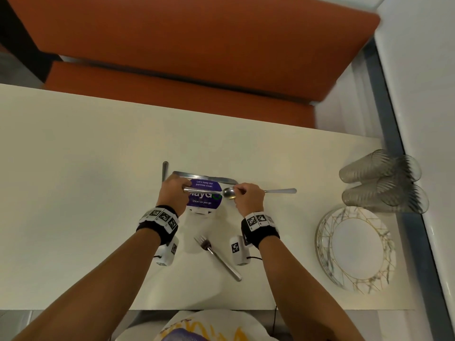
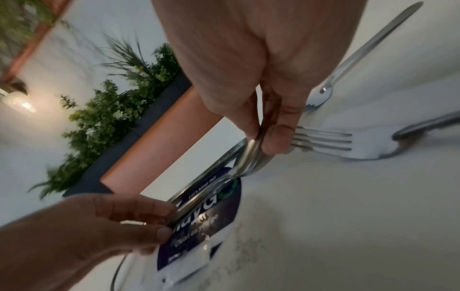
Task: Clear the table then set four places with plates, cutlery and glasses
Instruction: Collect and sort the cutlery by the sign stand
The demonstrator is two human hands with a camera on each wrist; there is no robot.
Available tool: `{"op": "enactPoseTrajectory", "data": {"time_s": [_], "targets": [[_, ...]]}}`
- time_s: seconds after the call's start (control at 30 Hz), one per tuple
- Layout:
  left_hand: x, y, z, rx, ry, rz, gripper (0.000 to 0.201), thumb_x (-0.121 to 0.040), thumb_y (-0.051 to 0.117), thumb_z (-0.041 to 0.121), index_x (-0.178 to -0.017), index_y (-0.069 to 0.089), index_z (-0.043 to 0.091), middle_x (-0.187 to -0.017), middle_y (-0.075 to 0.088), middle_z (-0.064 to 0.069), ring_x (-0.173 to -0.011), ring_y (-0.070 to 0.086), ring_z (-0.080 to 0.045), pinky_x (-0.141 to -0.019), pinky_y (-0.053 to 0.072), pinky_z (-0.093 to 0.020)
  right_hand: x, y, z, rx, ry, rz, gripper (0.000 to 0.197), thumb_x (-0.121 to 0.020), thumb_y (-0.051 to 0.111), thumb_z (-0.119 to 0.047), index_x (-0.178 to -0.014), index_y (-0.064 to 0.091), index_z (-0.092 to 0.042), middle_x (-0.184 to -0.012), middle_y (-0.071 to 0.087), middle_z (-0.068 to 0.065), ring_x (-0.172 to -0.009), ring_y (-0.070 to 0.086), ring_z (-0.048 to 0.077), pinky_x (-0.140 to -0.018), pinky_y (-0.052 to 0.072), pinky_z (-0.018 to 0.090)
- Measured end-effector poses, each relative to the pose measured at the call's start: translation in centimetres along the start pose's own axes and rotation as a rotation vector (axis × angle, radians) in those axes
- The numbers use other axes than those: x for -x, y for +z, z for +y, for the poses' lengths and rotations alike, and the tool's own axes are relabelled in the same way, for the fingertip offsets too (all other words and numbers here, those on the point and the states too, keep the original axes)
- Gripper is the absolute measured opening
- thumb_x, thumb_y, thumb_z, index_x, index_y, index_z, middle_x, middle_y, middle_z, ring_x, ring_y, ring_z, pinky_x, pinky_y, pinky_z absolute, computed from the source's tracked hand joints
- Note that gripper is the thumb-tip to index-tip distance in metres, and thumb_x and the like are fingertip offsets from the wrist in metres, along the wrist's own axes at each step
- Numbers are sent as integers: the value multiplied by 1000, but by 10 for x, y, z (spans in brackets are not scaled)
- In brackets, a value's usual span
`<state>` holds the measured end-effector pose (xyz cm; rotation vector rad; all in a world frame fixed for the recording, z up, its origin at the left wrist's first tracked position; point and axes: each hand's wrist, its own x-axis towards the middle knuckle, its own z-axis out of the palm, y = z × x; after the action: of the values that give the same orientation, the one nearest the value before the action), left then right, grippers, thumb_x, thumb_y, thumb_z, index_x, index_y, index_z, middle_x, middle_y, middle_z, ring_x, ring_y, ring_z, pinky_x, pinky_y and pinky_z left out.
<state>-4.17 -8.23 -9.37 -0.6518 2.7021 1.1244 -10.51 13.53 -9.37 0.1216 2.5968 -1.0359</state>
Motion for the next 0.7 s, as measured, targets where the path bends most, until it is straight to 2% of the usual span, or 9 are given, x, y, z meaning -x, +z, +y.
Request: {"op": "enactPoseTrajectory", "data": {"time_s": [0.07,0.1,0.23,0.3,0.37,0.47,0.53,0.6,0.7], "targets": [[3,0,-2,-9,11,25,22,-87,70,-7,-105,78,4,-110,67,-13,-93,64,-24,-77,46,-24,5,-5,-7,59,-45,-22,18,-94,63,-11,-102,79,-8,-94,72,9,-82,62,18,-79,43,22],[5,0,-2,-12,20,35,22,-87,69,-8,-103,78,4,-109,67,-13,-91,64,-24,-76,46,-24,6,-7,-9,75,-59,-29,18,-94,62,-9,-101,78,-6,-93,72,9,-80,59,17,-76,42,22],[8,0,-3,-7,50,35,21,-87,69,-6,-103,79,3,-108,65,-13,-92,64,-27,-79,51,-31,7,-6,-11,179,-136,-24,19,-88,60,-2,-75,74,-2,-73,70,13,-70,63,30,-69,54,41],[10,1,-4,-7,54,31,20,-88,69,-4,-104,79,3,-109,65,-13,-91,62,-24,-82,54,-34,8,-6,-11,215,-156,0,19,-87,60,-2,-72,72,-2,-70,69,13,-68,62,31,-70,54,44],[12,0,-4,-4,61,26,20,-88,70,-3,-106,78,2,-110,65,-14,-88,58,-20,-82,53,-34,11,-6,-12,225,-179,29,19,-90,60,-4,-76,73,-2,-74,69,13,-70,61,29,-71,53,40],[16,-6,-3,8,96,34,22,-88,72,1,-109,76,2,-109,64,-16,-89,60,-25,-83,54,-38,17,-9,-15,220,-226,85,14,-93,60,-6,-97,74,-3,-94,68,12,-86,62,24,-74,41,24],[20,-9,-5,12,95,49,24,-90,70,5,-114,74,3,-114,62,-15,-96,63,-29,-87,56,-42,26,-11,-19,179,-327,126,12,-89,62,0,-96,72,-3,-98,65,10,-91,58,22,-76,42,23],[27,-11,-8,11,85,60,26,-94,67,10,-119,70,5,-120,60,-12,-105,62,-29,-90,57,-44,39,-10,-23,143,-441,129,12,-89,61,2,-91,70,-6,-96,64,7,-91,56,19,-76,47,25],[40,-13,-10,21,118,101,25,-95,64,11,-119,70,11,-120,59,-7,-111,59,-27,-91,55,-42,61,3,-23,123,-516,0,12,-93,61,-3,-95,71,-10,-95,66,3,-90,59,15,-77,52,24]]}}
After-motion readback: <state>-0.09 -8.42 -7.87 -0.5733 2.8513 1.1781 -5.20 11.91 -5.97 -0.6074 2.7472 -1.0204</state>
